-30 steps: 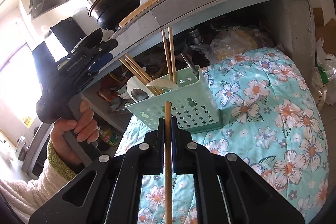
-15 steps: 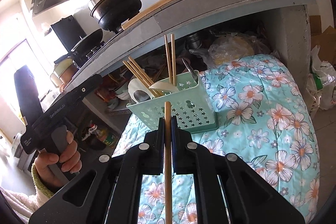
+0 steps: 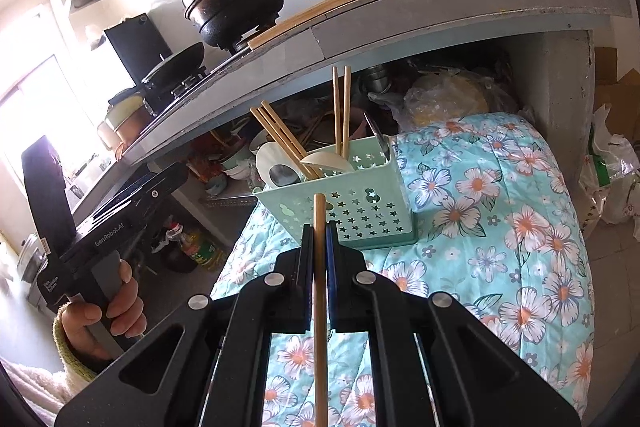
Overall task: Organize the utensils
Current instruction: 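Carry the chopstick in the right gripper over the green holder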
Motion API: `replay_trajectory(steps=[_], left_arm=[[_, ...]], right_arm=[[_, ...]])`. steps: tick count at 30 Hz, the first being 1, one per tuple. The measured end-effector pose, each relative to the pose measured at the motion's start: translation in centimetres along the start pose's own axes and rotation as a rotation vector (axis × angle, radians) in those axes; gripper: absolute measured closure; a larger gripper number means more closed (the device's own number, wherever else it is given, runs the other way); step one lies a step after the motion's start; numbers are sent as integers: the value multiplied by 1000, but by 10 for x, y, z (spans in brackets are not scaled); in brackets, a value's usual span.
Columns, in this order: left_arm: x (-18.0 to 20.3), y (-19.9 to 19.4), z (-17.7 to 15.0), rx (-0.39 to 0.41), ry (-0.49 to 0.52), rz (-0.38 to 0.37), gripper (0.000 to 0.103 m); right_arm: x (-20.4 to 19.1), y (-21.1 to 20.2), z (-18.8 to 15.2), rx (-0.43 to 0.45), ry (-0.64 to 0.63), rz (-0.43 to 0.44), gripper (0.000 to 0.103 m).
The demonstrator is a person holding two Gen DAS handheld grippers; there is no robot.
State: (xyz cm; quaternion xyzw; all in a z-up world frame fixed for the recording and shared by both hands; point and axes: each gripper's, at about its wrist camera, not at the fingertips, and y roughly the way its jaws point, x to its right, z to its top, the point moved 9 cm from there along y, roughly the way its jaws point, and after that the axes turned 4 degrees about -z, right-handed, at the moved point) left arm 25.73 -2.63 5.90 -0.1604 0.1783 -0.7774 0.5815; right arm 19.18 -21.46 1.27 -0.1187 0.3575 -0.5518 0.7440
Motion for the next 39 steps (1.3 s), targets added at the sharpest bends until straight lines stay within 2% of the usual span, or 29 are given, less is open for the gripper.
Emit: replay_trajectory(steps=[7, 14, 20, 27, 39], left_arm=[[-5, -1, -9, -12, -8, -12, 14], [-24, 15, -41, -68, -48, -27, 14], [-49, 28, -66, -103, -82, -11, 14], [-75, 41, -76, -120, -123, 16, 14], [-104, 57, -83, -136, -166, 45, 14]], right_arm=[[-20, -6, 28, 40, -45, 18, 97], [-55, 3, 83, 112, -126, 40, 97], [-85, 32, 136, 165, -138, 99, 97], [-97, 70, 188, 226, -106, 125, 97], [-101, 132, 236, 320, -61, 107, 97]])
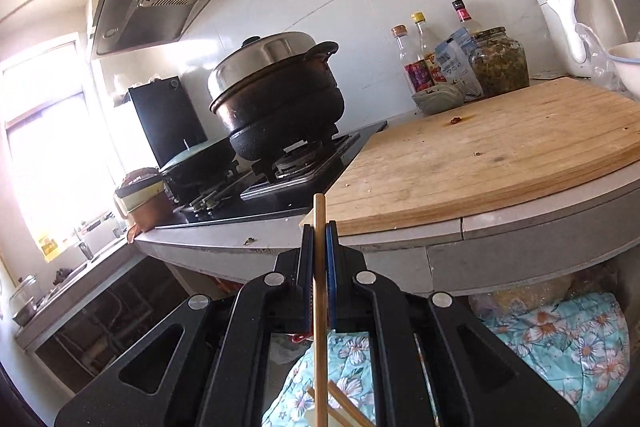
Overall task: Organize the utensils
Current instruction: 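Carry the chopstick in the right gripper over the green holder, then lower the chopstick into the green holder and open the right gripper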
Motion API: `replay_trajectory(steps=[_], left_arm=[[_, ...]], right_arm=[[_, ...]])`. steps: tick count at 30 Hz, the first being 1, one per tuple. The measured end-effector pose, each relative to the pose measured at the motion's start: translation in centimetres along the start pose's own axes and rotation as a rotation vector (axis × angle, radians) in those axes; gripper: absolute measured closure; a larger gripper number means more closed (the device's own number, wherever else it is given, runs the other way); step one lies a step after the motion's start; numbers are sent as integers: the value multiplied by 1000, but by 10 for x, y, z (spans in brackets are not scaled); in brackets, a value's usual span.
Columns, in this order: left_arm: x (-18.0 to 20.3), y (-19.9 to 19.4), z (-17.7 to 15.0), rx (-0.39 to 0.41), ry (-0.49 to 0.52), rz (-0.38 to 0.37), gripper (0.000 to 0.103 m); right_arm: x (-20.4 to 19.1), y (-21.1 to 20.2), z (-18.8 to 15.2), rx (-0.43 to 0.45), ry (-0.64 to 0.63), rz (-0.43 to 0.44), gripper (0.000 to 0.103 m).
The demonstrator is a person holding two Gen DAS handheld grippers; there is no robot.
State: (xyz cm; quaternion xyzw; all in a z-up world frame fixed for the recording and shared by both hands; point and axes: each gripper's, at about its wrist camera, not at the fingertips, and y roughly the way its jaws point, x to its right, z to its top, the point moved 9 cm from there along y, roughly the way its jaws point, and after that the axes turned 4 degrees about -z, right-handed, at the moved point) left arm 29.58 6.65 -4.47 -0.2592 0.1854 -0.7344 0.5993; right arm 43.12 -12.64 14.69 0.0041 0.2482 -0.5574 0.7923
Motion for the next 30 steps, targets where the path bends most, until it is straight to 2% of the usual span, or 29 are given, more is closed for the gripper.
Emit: replay_trajectory(steps=[7, 13, 19, 30], left_arm=[[-15, 9, -3, -14, -17, 22, 14], [-27, 16, -5, -29, -38, 37, 14], [-30, 21, -6, -37, -42, 42, 14], [-25, 19, -7, -34, -40, 31, 14]], right_arm=[[17, 31, -2, 62, -16, -71, 97], [36, 51, -22, 43, -28, -117, 97], [32, 46, -25, 79, -121, -150, 97], [8, 11, -38, 118, -297, -156, 97]])
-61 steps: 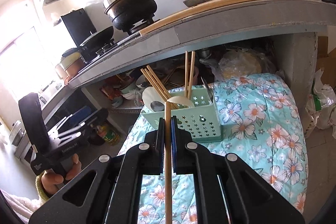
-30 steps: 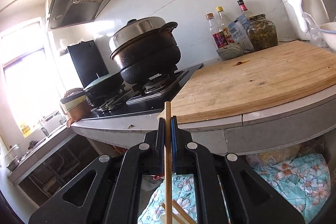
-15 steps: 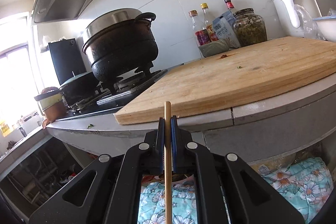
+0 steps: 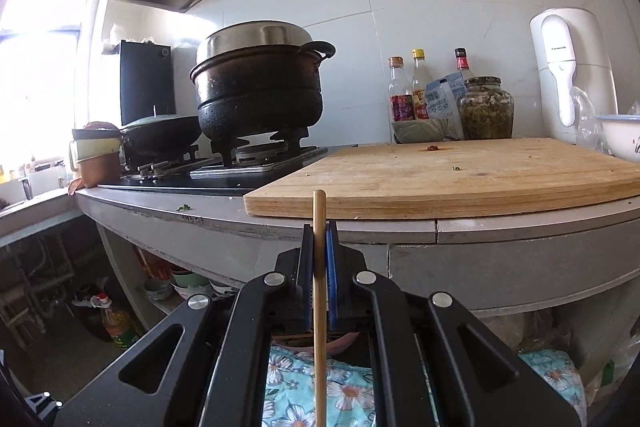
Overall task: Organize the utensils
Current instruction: 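Lower the chopstick into the green holder and open the right gripper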
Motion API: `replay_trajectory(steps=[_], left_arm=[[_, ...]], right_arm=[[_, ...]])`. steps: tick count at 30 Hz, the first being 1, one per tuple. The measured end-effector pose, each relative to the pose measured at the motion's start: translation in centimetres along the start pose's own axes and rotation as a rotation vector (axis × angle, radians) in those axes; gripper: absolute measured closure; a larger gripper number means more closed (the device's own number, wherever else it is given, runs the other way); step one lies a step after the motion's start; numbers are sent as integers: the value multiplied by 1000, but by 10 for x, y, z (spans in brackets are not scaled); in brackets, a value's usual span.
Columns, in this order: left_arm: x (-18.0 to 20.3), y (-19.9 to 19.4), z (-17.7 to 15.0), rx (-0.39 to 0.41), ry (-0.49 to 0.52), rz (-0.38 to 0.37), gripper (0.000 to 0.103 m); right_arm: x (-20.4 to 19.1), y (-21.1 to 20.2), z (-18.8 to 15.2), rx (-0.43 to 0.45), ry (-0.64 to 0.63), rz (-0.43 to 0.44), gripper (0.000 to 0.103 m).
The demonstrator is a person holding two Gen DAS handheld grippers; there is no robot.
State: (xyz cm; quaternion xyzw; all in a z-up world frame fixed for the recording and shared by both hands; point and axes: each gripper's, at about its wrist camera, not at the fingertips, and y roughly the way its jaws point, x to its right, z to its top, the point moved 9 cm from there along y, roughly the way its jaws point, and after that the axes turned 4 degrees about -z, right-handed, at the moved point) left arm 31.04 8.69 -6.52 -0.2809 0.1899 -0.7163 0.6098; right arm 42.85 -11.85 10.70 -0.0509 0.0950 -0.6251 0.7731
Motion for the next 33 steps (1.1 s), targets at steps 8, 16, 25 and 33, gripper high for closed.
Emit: replay_trajectory(steps=[8, 16, 25, 33], left_arm=[[6, -13, -1, 17, 7, -5, 14], [9, -25, -7, 20, 8, 4, 14], [17, -39, -13, 27, -5, -2, 14], [33, -62, -23, 56, -6, -3, 14]], right_arm=[[5, -22, -24, -38, -44, -21, 97], [19, -33, -56, -137, 9, -7, 94], [31, -94, -56, -111, 90, 14, 68], [37, -170, -91, -180, 152, 7, 48]])
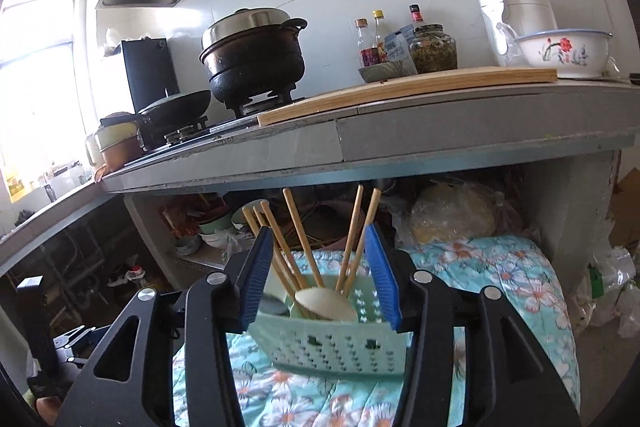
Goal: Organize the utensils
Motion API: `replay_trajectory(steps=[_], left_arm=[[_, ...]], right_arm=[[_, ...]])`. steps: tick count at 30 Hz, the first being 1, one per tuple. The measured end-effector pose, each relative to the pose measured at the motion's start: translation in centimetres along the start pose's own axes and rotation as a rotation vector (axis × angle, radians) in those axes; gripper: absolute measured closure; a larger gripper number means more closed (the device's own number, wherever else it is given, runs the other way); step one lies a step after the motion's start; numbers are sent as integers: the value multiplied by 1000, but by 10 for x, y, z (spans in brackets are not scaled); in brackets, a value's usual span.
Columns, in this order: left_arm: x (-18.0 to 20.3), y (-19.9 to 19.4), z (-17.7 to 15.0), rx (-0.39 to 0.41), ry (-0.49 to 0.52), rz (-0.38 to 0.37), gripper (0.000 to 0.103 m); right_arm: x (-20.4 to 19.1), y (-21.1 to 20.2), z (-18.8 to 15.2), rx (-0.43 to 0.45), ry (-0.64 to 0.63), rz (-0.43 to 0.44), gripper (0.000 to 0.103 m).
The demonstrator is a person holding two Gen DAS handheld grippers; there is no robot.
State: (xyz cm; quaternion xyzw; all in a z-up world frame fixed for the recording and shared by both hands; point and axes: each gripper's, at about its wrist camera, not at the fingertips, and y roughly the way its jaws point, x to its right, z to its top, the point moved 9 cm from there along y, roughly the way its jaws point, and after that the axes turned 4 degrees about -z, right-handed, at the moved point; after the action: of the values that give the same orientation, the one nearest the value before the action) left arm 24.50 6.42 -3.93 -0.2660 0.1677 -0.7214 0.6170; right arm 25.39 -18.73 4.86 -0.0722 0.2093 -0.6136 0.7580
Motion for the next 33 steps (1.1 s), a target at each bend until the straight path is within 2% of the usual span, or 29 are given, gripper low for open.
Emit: replay_trajectory(steps=[4, 8, 11, 13, 16, 21, 28, 30, 33], left_arm=[[9, -13, -7, 25, -14, 3, 9], [16, -25, -14, 33, -30, 13, 8], [18, -34, -18, 36, -15, 58, 8], [17, -40, -19, 44, 8, 120, 8], [19, -47, -22, 46, 60, 205, 8], [22, -64, -26, 62, 87, 250, 8], [37, -82, -33, 55, 124, 228, 8], [40, -87, -37, 41, 135, 235, 8], [45, -96, -41, 48, 146, 204, 8]], right_arm=[[0, -27, -41, -68, -11, -41, 37], [-1, -44, -75, -134, -22, -86, 30], [2, -53, -94, -170, -8, -113, 24], [5, -57, -103, -187, 3, -141, 21], [7, -64, -109, -203, 3, -173, 17], [8, -87, -109, -188, -38, -244, 10], [10, -123, -103, -151, -95, -318, 7], [12, -132, -103, -148, -87, -328, 7], [15, -141, -104, -144, -62, -335, 7]])
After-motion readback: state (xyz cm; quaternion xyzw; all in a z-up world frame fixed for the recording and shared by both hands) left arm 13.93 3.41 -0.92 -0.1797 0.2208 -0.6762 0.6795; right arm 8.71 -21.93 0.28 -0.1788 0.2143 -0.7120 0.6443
